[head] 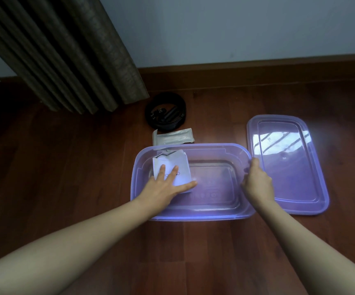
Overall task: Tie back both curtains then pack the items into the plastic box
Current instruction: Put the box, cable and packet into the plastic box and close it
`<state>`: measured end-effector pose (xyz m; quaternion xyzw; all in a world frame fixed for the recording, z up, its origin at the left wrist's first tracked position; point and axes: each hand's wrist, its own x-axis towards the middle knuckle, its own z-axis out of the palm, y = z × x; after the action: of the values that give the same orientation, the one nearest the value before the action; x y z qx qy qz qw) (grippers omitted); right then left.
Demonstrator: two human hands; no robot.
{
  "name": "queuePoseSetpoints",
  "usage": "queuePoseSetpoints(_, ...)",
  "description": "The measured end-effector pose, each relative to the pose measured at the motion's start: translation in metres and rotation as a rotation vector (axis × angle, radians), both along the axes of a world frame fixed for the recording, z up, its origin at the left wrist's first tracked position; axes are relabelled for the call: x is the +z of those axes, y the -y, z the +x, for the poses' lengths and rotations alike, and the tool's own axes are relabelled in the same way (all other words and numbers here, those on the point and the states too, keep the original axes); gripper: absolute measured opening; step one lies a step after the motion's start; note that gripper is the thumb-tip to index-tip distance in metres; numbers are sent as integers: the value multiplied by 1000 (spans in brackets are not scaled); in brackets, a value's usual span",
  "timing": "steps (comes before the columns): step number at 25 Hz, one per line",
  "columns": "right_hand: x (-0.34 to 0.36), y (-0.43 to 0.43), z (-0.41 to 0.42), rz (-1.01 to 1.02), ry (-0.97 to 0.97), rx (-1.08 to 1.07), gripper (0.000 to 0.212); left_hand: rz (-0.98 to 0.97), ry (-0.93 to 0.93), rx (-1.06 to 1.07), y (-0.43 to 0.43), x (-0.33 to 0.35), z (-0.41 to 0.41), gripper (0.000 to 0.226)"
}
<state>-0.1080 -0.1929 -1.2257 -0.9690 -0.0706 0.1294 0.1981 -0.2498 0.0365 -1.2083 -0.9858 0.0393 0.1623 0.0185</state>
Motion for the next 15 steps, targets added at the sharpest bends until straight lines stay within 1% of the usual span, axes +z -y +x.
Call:
queuePoseSetpoints(2,0,0,0,-3,-5,-4,29,39,-123,22,-4,6,-5,80)
queuePoseSetpoints(3,0,0,0,-4,-4,-6,29,35,-150,31,-6,8,-7,81)
queuePoseSetpoints(7,0,0,0,-1,1,3,30,93,-215,23,-8,15,-8,83)
queuePoseSetpoints(10,1,-1,1,-10,-2,-5,28,144,-256,50,-3,19,-4,79)
queuePoseSetpoints(11,1,0,1,-7,-1,-8,28,146,-232,55,-3,20,-4,76)
queuePoseSetpoints(12,1,-1,1,-2,-1,-12,28,123,-168,64,-3,23,-3,74)
queuePoseSetpoints(13,1,-1,0,1,-2,-16,27,67,-45,68,-4,26,-2,72)
queuePoseSetpoints(15,1,0,-1,2,-6,-21,27,-143,287,28,-9,30,5,65)
